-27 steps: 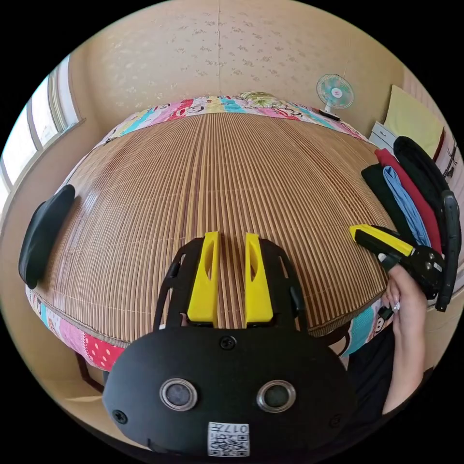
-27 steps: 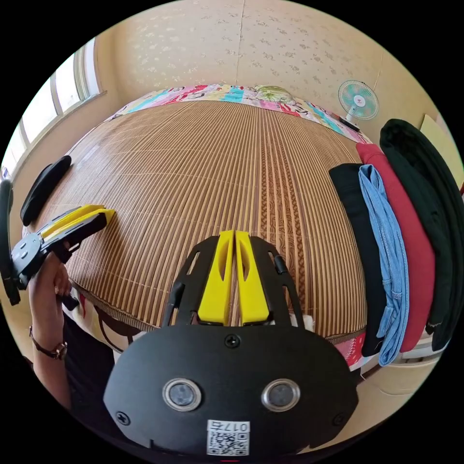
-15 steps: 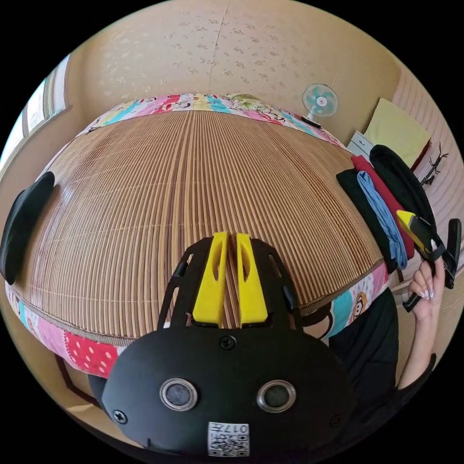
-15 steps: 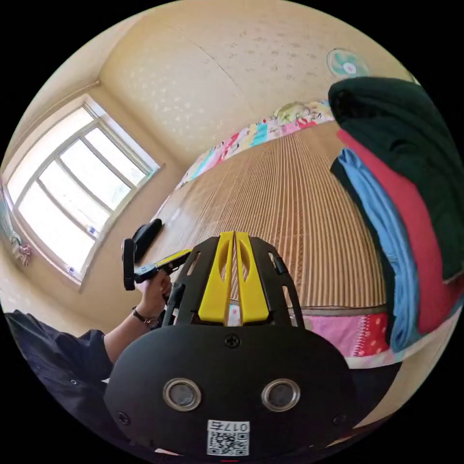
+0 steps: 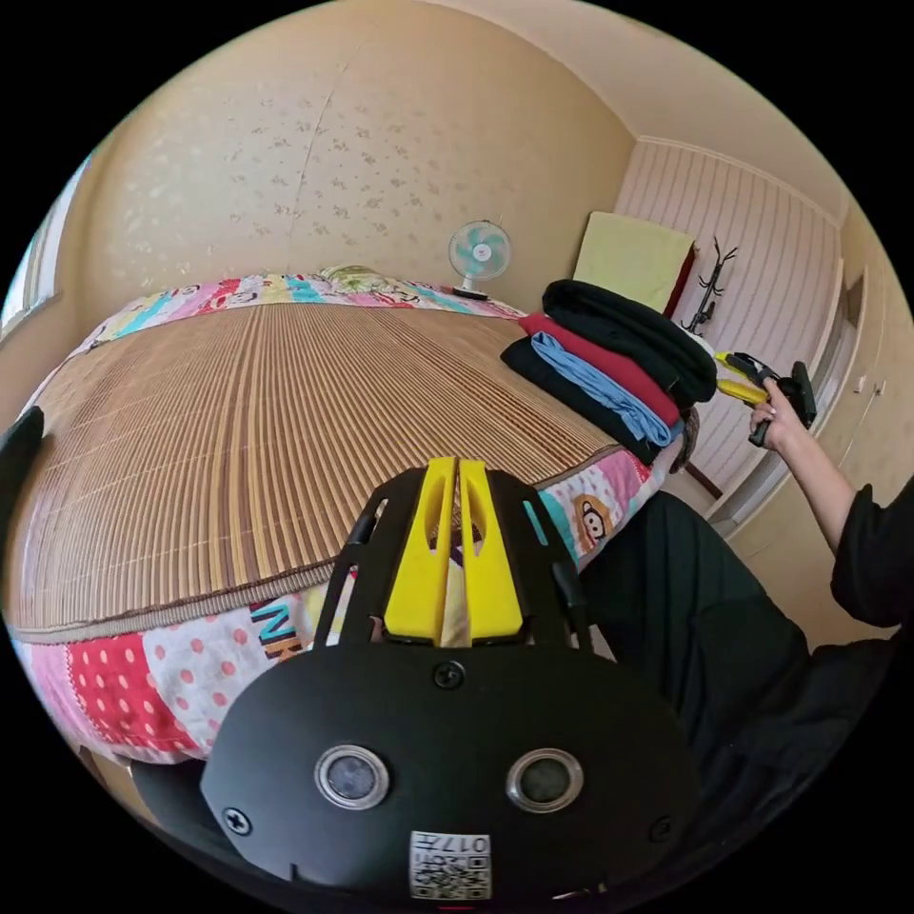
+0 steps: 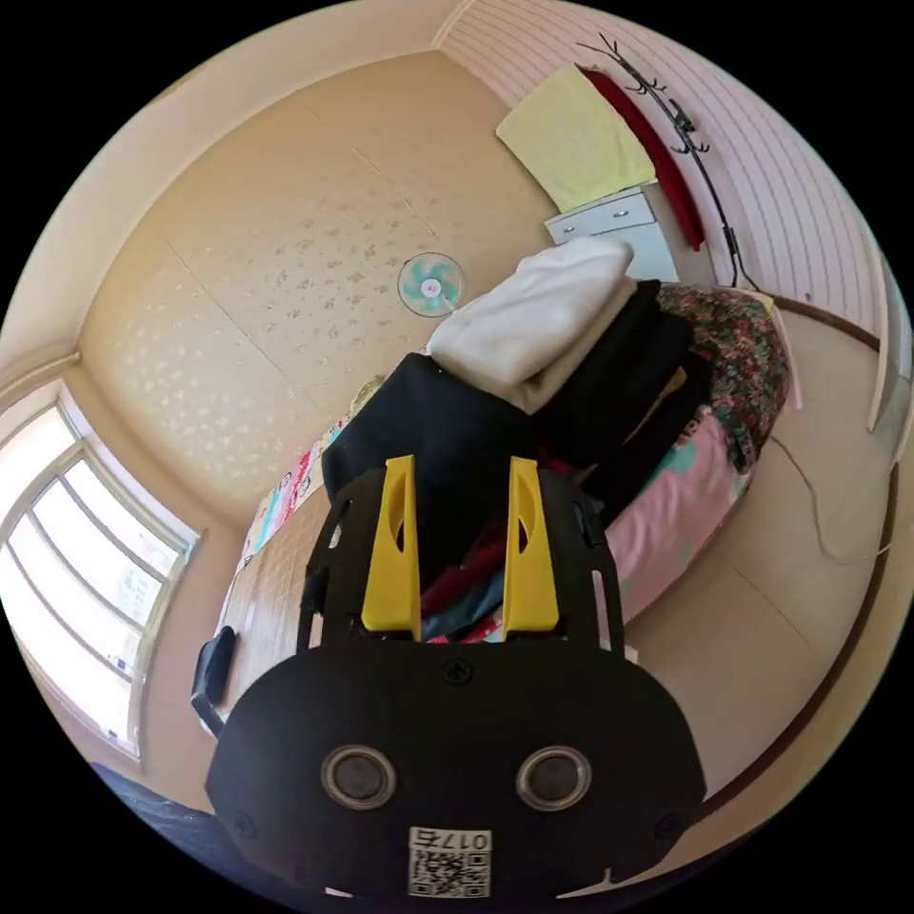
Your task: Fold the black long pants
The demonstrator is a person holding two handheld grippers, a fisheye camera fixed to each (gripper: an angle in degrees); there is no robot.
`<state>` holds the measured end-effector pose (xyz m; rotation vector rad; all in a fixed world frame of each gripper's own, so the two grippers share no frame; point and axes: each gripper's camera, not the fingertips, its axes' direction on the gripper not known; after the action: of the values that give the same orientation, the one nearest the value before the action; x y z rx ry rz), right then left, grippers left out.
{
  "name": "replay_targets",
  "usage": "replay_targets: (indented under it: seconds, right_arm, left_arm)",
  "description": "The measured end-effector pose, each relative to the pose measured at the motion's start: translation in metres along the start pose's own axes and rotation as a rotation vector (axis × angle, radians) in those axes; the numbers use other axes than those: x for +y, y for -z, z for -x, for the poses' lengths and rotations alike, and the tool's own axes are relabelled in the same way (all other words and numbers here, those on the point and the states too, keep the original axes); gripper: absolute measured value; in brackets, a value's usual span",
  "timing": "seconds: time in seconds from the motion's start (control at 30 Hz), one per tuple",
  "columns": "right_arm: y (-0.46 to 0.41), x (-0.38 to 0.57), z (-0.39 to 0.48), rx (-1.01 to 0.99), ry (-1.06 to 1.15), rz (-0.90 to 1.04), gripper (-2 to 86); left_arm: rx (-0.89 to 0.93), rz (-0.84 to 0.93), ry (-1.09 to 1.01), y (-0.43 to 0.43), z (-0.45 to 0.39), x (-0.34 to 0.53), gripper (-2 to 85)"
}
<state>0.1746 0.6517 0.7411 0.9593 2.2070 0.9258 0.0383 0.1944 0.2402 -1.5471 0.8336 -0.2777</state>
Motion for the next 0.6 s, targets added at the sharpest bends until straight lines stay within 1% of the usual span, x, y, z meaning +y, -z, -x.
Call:
replay_targets:
  seconds: [0.03,0.07,0.1,0.17,0.2,0.27,0.33,0.37,0.43,0.47,0.5,0.6]
  right_arm:
    - [-0.016,-0.001,0.000,-0.024,-0.002,0.026,15.0]
    - [-0.022,0.000,0.003,-0.011,0.000,0.027,14.7]
    - [-0.029,0.000,0.014,0.046,-0.002,0.022,14.0]
    - [-0.026,-0.002,0.044,0.147,0.025,-0.014,9.8]
    - [-0.023,-0.006,0.070,0.174,0.091,-0.043,7.7]
    - [-0.031,-0.022,0.107,0.196,0.176,-0.023,5.6]
    - [-0.049,-0.054,0.158,0.218,0.253,0.015,4.3]
    - [-0.054,-0.062,0.174,0.206,0.283,0.010,4.1]
    - [-0.075,-0.086,0.252,0.115,0.431,-0.007,3.6]
    - [-0.083,-0.090,0.275,0.085,0.465,-0.007,3.5]
    - [-0.100,-0.094,0.318,0.016,0.521,0.004,3.3]
    - [-0.150,-0.073,0.426,-0.189,0.662,0.063,2.7]
  left_arm:
    - [0.094,0.015,-0.001,-0.003,0.006,0.001,-0.8]
    - [0.169,0.013,0.055,-0.005,0.018,0.004,-0.6]
    - [0.206,0.011,0.091,-0.006,0.024,0.007,-0.5]
    - [0.374,-0.019,0.150,-0.007,0.048,0.015,1.6]
    - [0.391,-0.021,0.154,-0.007,0.053,0.016,2.8]
    - [0.364,-0.008,0.151,-0.003,0.068,0.014,5.5]
    - [0.318,-0.020,0.135,0.005,0.075,0.011,4.7]
    - [0.287,-0.043,0.140,0.012,0.080,0.010,2.0]
    - [0.260,-0.088,0.165,0.022,0.087,0.011,0.0]
    - [0.264,-0.118,0.173,0.027,0.091,0.013,-0.5]
    - [0.267,-0.129,0.176,0.029,0.093,0.013,-0.6]
    - [0.255,-0.169,0.194,0.034,0.102,0.019,-0.9]
